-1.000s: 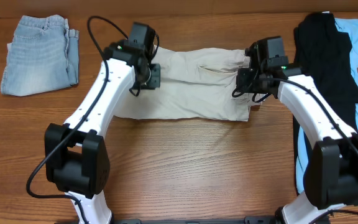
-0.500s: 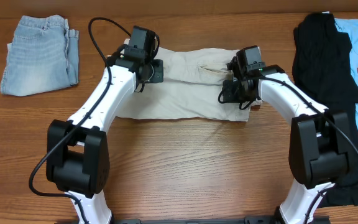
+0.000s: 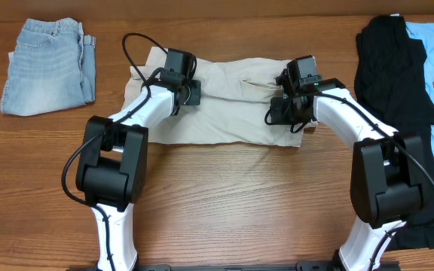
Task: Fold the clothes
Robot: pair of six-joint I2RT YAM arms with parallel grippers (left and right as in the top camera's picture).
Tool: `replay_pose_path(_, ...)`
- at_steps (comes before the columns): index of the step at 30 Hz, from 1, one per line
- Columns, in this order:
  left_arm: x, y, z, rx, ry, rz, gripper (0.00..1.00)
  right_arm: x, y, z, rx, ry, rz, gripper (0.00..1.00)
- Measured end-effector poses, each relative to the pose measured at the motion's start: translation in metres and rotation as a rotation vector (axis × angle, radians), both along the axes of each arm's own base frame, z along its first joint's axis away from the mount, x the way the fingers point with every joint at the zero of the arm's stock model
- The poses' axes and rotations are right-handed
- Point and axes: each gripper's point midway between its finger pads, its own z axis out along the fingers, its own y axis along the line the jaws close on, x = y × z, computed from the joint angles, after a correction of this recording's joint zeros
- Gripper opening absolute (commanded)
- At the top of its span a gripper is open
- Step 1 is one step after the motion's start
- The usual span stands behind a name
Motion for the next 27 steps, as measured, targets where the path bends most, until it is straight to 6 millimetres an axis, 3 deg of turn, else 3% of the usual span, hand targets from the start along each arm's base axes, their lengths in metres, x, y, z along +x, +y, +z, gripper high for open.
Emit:
replay_pose_path(3, 0.027, -0.002, 0.01, -0.032, -0.125, 0.011, 0.09, 0.0, 0.0, 0.0, -0.001, 0.002, 0.0, 0.04)
replay_pose_path(9, 0.06, 0.003, 0.033, -0.056, -0.294, 0.018, 0.13, -0.001, -0.001, 0.0, -0.003, 0.003, -0.002, 0.05)
replay_pose_path(11, 0.068, 0.005, 0.026, -0.056, -0.322, 0.019, 0.15, 0.0, -0.001, 0.0, -0.004, 0.001, -0.002, 0.08)
replay_pose_path(14, 0.066, 0.007, -0.003, -0.035, -0.286, 0.012, 0.19, 0.006, -0.003, 0.001, -0.015, -0.025, -0.008, 0.1)
replay_pose_path(16, 0.065, 0.009, -0.006, -0.028, -0.274, 0.012, 0.24, 0.014, -0.004, 0.003, -0.027, -0.062, -0.017, 0.09)
replay_pose_path(20, 0.045, 0.02, -0.003, 0.029, -0.158, 0.029, 0.6, 0.022, -0.008, 0.005, -0.048, -0.095, -0.028, 0.08)
replay_pose_path(21, 0.037, 0.023, 0.0, 0.048, -0.127, 0.027, 0.74, 0.023, -0.009, 0.005, -0.05, -0.096, -0.03, 0.08)
replay_pose_path(22, 0.02, 0.03, 0.007, 0.073, -0.056, 0.034, 0.95, 0.023, -0.01, 0.002, -0.058, -0.094, -0.032, 0.08)
replay_pose_path(23, 0.012, 0.032, 0.015, 0.084, -0.028, 0.035, 1.0, 0.023, -0.01, 0.002, -0.058, -0.093, -0.032, 0.08)
replay_pose_path(25, -0.007, 0.037, 0.033, 0.097, 0.024, 0.032, 1.0, 0.022, -0.01, -0.002, -0.061, -0.084, -0.032, 0.08)
replay_pose_path(27, -0.028, 0.04, 0.066, 0.087, 0.05, 0.039, 1.0, 0.021, -0.011, -0.005, -0.066, -0.076, -0.032, 0.09)
